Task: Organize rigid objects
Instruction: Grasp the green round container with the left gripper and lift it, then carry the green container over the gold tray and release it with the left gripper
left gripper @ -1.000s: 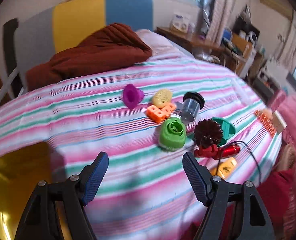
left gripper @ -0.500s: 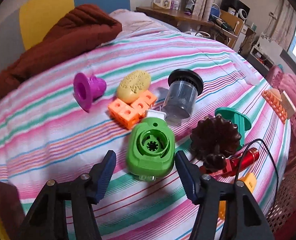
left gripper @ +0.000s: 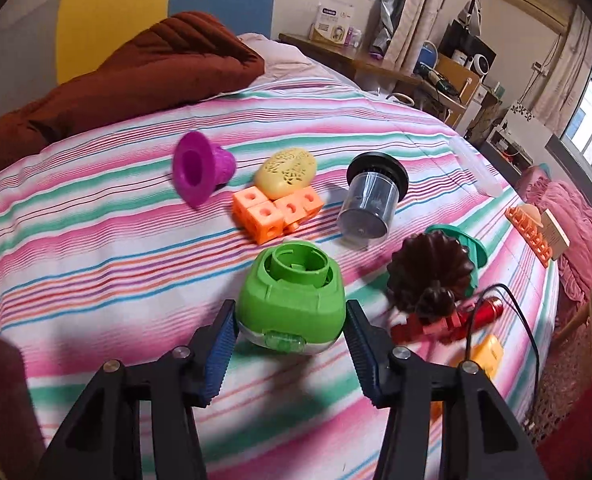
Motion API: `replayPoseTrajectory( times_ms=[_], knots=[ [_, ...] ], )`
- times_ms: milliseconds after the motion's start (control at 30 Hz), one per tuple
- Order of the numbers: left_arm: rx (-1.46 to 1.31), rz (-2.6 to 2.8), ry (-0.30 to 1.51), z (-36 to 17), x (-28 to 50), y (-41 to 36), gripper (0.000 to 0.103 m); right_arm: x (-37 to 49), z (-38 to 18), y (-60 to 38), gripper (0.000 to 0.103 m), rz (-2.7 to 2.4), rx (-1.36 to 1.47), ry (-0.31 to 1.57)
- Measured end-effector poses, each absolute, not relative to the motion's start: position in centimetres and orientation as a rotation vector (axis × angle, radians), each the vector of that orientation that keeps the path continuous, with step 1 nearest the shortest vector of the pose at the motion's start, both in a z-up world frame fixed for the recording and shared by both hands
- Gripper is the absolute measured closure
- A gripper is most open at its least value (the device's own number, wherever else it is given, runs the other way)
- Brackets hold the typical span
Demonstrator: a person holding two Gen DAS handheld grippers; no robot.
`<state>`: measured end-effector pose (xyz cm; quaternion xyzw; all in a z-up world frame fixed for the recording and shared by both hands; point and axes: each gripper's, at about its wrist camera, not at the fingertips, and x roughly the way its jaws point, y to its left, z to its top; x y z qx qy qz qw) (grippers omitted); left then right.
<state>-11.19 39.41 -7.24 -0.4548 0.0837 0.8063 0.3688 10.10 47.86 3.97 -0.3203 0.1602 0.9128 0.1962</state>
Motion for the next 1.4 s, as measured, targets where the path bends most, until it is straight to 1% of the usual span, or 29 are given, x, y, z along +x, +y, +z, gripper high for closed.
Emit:
replayPoseTrajectory(
  times_ms=[300, 433, 533, 800, 1133, 1400],
  knots=[
    [-1.111, 2.113, 0.153, -4.3, -9.4, 34.8, 0.05, 10.0, 4.2, 45.8, 0.0, 2.576, -0.92, 0.464],
    [-1.106, 2.128, 0.077, -3.1, -8.9, 32.2, 0.05, 10.0, 4.4, 44.6, 0.0, 2.591, -0.926, 0.459],
    [-1.081, 2.141, 0.007, -1.8, -8.0, 29.6, 0.05, 9.9, 4.7, 43.6, 0.0, 2.605, -0.923, 0.441],
    [-0.998, 2.283, -0.082, 0.8, -5.4, 21.4, 0.05, 9.0, 5.2, 39.9, 0.0, 2.665, -0.933, 0.375],
    [-1.04, 2.494, -0.146, -0.5, -6.2, 11.3, 0.05, 7.3, 5.4, 34.3, 0.0, 2.763, -0.969, 0.274],
    [-1.172, 2.579, -0.204, -3.2, -9.5, 7.1, 0.05, 6.7, 4.8, 31.8, 0.0, 2.788, -1.023, 0.249]
  ],
)
